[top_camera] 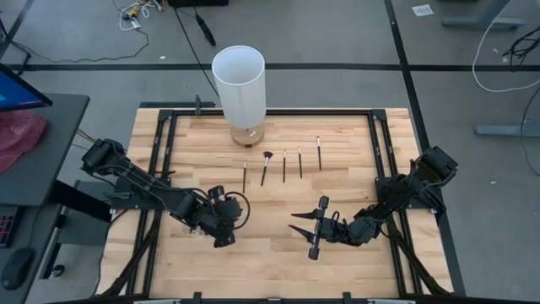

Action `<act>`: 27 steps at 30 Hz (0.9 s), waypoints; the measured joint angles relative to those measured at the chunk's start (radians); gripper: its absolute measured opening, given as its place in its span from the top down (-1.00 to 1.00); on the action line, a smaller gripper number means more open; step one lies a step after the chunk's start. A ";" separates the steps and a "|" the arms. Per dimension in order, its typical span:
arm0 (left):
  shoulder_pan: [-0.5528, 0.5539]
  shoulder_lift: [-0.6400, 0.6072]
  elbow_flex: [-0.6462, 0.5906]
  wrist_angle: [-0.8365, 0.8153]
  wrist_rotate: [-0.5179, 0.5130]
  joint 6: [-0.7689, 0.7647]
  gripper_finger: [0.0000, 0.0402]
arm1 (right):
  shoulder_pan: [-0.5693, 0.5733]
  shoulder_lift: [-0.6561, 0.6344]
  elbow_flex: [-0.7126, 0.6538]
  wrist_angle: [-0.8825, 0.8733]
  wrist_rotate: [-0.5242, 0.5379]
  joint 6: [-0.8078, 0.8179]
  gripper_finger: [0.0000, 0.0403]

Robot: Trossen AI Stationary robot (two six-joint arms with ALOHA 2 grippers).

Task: Put items in baskets/containers
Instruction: Put the highlighter brush in the transparent organizer

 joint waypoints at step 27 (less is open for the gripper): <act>0.073 -0.265 0.002 -0.016 -0.259 0.192 0.39 | -0.060 0.000 0.000 -0.177 -0.007 0.244 0.26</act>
